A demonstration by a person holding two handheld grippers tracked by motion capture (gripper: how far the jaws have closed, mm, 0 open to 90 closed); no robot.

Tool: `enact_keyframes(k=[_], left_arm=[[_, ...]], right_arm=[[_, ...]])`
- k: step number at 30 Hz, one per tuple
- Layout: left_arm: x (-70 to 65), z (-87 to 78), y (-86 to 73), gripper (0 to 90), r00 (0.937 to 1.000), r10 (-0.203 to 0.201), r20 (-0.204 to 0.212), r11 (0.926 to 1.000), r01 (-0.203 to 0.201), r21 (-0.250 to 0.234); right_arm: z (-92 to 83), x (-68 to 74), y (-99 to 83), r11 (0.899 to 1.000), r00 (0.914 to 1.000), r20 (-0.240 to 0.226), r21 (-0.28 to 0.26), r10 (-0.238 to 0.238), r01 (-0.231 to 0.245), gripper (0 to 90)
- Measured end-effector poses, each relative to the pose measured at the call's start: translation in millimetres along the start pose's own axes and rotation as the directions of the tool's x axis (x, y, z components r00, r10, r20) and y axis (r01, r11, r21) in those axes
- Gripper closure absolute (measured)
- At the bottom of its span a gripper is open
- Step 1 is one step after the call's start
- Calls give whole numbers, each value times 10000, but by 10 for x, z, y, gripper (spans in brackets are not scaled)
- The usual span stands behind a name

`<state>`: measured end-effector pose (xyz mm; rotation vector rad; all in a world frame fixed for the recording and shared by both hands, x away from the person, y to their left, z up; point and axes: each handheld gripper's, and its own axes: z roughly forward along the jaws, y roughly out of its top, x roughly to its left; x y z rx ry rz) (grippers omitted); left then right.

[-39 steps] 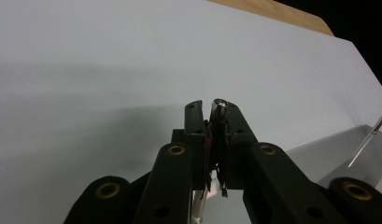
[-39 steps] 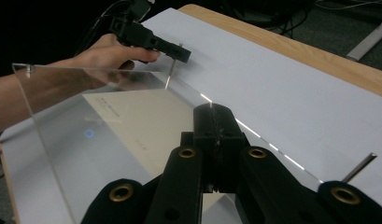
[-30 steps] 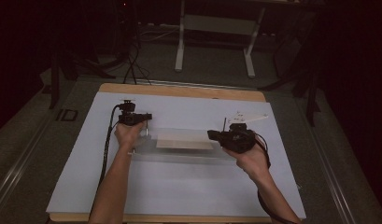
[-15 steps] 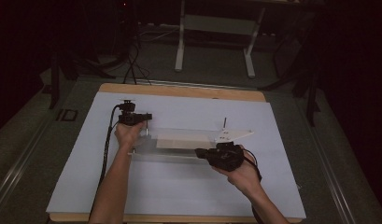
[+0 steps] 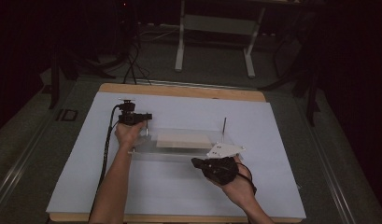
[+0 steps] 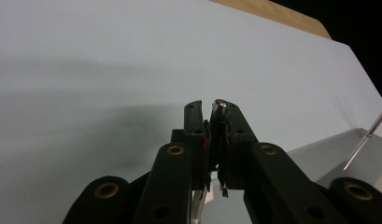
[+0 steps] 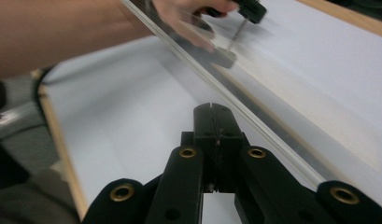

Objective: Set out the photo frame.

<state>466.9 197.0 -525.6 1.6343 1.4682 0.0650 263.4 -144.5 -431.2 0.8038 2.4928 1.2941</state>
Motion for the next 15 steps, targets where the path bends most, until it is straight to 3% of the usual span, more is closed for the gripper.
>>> enact_keyframes(k=[6, 12, 15], left_arm=[[17, 0, 3, 835, 9998, -42, 169, 10000, 42, 26], [21, 3, 7, 833, 9998, -18, 198, 10000, 17, 35], [49, -4, 8, 827, 9991, -16, 421, 10000, 13, 59]], right_arm=[[87, -57, -71, 9976, 9968, 460, -259, 656, -645, 900], [73, -75, -59, 9932, 9934, 661, -753, 934, -884, 900], [71, -81, -50, 9918, 9924, 668, -832, 1029, -972, 900]])
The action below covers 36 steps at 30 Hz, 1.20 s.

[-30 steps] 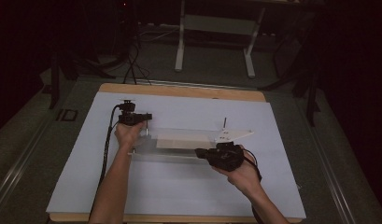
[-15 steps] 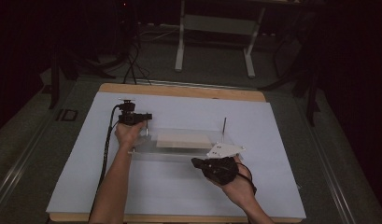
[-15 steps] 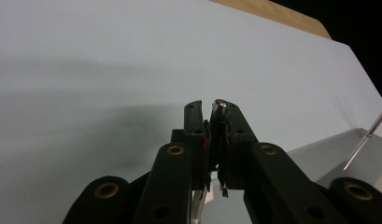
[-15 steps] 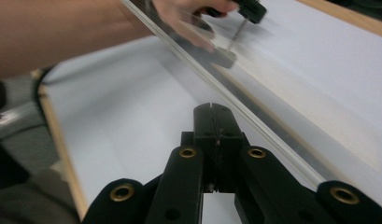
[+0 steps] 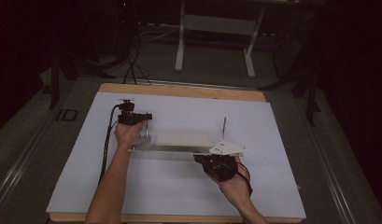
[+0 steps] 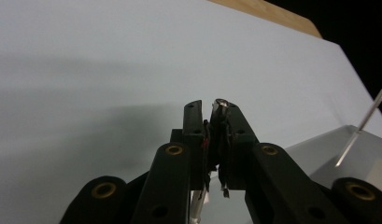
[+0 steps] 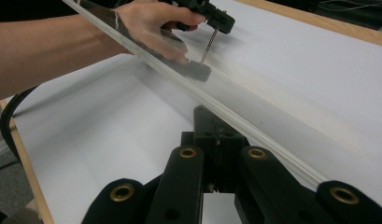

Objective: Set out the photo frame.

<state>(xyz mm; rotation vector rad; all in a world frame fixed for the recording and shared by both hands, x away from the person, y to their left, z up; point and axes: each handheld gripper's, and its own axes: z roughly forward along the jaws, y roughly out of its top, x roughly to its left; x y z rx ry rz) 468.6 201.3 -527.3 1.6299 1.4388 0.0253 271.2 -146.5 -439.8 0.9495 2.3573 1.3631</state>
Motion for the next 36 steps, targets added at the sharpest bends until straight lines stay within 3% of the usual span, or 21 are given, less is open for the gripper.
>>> enact_keyframes(k=[8, 14, 20, 24, 30, 36], left_arm=[[29, -102, 3, 739, 9980, 627, 61, 9978, -625, -220], [-13, -259, 13, 685, 9905, 1350, -263, 9901, -1358, -348], [-34, -409, -36, 670, 9862, 1654, 31, 9817, -1643, -959], [-44, -499, -76, 665, 9821, 1882, -14, 9768, -1873, -1041], [-58, -647, -158, 658, 9761, 2147, 332, 9714, -2099, -1114], [-53, -798, -216, 622, 9683, 2488, 218, 9626, -2448, -1159]], right_arm=[[-11, -35, 41, 9997, 9998, -35, -151, 171, -172, 900], [-11, -52, 69, 9996, 9997, -64, -204, 214, -216, 900], [-10, -73, 102, 9993, 9997, -38, -272, 239, -240, 900], [-8, -96, 127, 9991, 9994, 3, -259, 336, -336, 900], [-2, -131, 163, 9986, 9990, 16, -287, 440, -439, 900], [1, -155, 217, 9983, 9989, 73, -370, 458, -455, 900]])
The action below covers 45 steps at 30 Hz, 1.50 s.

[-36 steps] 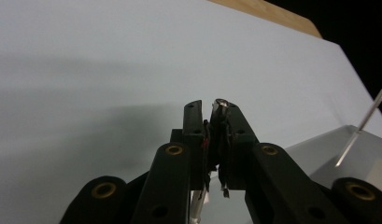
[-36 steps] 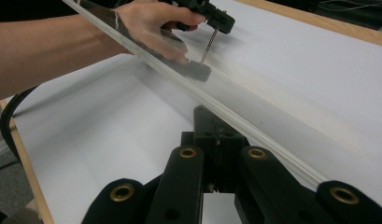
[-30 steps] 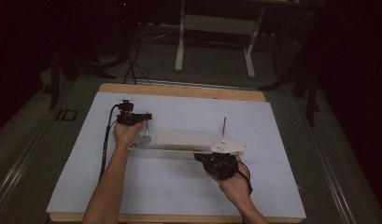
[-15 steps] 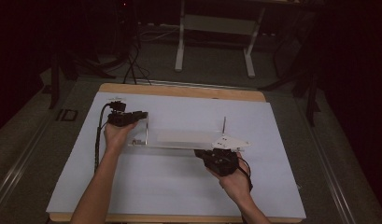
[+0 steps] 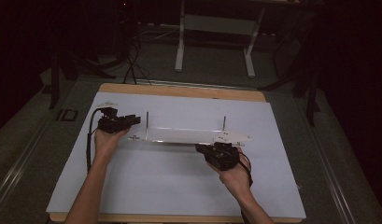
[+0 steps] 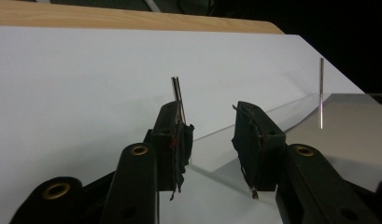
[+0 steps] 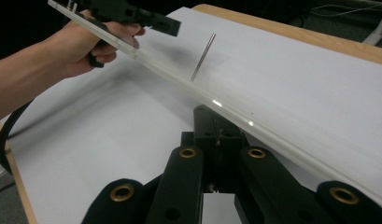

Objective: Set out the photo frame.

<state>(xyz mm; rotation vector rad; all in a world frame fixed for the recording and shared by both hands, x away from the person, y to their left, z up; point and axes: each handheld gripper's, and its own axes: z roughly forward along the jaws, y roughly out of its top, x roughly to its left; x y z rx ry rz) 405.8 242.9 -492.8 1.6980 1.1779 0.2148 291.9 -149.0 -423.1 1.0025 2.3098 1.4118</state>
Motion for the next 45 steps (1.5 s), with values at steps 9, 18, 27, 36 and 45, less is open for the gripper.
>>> enact_keyframes(k=[9, 18, 27, 36, 45], left_arm=[[-39, -164, -55, 619, 9978, 664, -21, 9977, -664, -125], [-112, -268, -119, 612, 9896, 1436, -5, 9888, -1435, -421], [-161, -294, -165, 572, 9775, 2106, 106, 9771, -2102, -327], [-226, -298, -136, 525, 9652, 2579, 434, 9644, -2545, -716], [-393, -137, -5, 429, 9429, 3276, 600, 9434, -3231, -748]], right_arm=[[10, -32, 85, 9999, 9999, 129, -120, 61, -59, 900], [6, -67, 192, 9992, 9997, 224, -390, 117, -108, 900], [38, -121, 298, 9983, 9991, 396, -563, 146, -123, 900], [66, -168, 389, 9977, 9984, 530, -653, 211, -176, 900], [97, -221, 469, 9973, 9978, 605, -705, 264, -221, 900]])
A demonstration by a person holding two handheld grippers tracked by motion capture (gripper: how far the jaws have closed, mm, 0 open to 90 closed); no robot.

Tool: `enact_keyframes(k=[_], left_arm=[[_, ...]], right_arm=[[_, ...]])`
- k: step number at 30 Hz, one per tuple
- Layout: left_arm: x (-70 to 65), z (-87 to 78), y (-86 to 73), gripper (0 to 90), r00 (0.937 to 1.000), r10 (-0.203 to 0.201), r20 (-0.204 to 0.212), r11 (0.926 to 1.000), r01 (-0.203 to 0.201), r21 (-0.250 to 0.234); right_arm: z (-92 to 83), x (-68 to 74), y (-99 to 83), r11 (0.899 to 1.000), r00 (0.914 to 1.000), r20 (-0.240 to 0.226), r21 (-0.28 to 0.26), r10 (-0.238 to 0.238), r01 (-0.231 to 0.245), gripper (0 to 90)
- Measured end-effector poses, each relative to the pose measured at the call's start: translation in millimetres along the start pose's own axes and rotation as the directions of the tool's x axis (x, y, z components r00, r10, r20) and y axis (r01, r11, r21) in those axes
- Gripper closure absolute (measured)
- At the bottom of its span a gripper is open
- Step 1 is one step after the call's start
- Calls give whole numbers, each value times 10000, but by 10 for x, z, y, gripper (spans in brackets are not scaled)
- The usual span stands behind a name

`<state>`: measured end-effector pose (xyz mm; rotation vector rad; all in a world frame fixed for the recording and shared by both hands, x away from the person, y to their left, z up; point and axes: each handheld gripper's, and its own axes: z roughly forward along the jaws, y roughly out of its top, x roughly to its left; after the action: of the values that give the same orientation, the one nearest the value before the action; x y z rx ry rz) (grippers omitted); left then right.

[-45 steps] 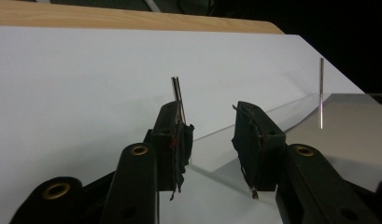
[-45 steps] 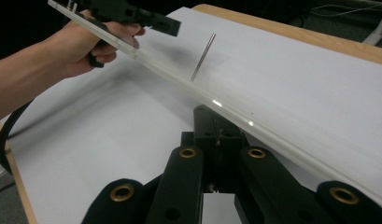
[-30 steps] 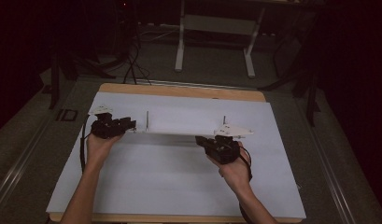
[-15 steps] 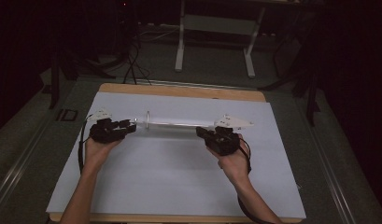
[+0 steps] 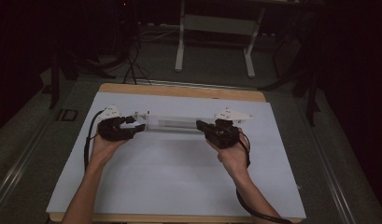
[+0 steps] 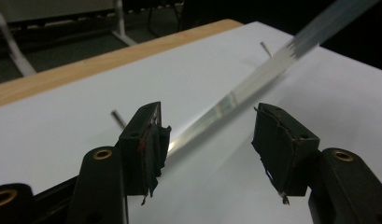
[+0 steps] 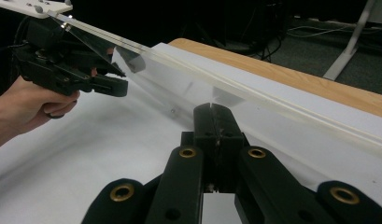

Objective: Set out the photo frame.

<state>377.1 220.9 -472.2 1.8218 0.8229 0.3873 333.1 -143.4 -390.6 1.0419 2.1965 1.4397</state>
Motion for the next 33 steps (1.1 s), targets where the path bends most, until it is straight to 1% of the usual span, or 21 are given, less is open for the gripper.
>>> enact_keyframes(k=[2, 5, 7, 9, 10, 13, 17, 20, 24, 25, 26, 27, 28, 29, 31, 32, 33], left_arm=[[-11, 51, 41, 415, 10000, 77, 45, 9999, -76, -91], [-22, 120, 86, 399, 9997, 184, 141, 9998, -183, -62], [-38, 148, 97, 399, 9996, 266, 110, 9996, -266, -84], [-49, 157, 94, 437, 9996, 244, 165, 9995, -241, -183], [-53, 158, 94, 450, 9997, 232, 125, 9995, -229, -204], [-57, 159, 101, 464, 9997, 239, 0, 9995, -239, -226], [-48, 161, 100, 474, 9997, 238, -4, 9994, -238, -266], [-44, 165, 102, 474, 9998, 207, -25, 9993, -208, -307], [-32, 173, 113, 475, 9999, 125, -28, 9994, -126, -316], [-28, 177, 120, 476, 9999, 95, -34, 9995, -96, -307], [-28, 177, 120, 476, 9999, 95, -34, 9995, -96, -307], [-21, 181, 133, 477, 10000, 67, -62, 9996, -68, -272], [-18, 184, 138, 477, 10000, 49, -72, 9996, -51, -269], [-15, 191, 146, 477, 9999, 18, -109, 9996, -21, -283], [-11, 194, 149, 477, 9999, 22, -145, 9996, -26, -291], [-10, 195, 150, 480, 9998, 32, -172, 9996, -37, -296], [-8, 200, 151, 480, 9998, 17, -199, 9994, -24, -333]], right_arm=[[7, -7, 12, 10000, 10000, 15, -16, -18, 18, 900], [14, -17, 28, 10000, 10000, 32, -10, 7, -7, 900], [15, -31, 38, 10000, 10000, 58, -22, 23, -22, 900], [18, -45, 46, 10000, 9999, 106, -54, 64, -64, 900], [19, -56, 51, 10000, 9999, 123, -49, 69, -69, 900], [16, -87, 59, 10000, 9997, 229, -47, 76, -74, 900], [-1, -143, 43, 9999, 9992, 376, -27, 107, -107, 894], [-1, -188, 9, 9999, 9991, 421, 101, 38, -43, 845], [2, -230, -64, 9988, 9978, 507, 251, -426, 414, 782], [0, -242, -84, 9984, 9975, 490, 260, -515, 503, 761], [0, -242, -84, 9984, 9975, 490, 260, -515, 503, 761], [-5, -277, -135, 9963, 9951, 592, 388, -788, 766, 712], [-5, -277, -135, 9963, 9951, 592, 388, -788, 766, 712], [-10, -310, -169, 9949, 9936, 642, 462, -928, 899, 678], [-11, -326, -183, 9944, 9929, 692, 493, -970, 937, 662], [-12, -388, -232, 9929, 9906, 830, 579, -1083, 1037, 625], [-9, -421, -255, 9929, 9902, 890, 618, -1072, 1019, 616]])
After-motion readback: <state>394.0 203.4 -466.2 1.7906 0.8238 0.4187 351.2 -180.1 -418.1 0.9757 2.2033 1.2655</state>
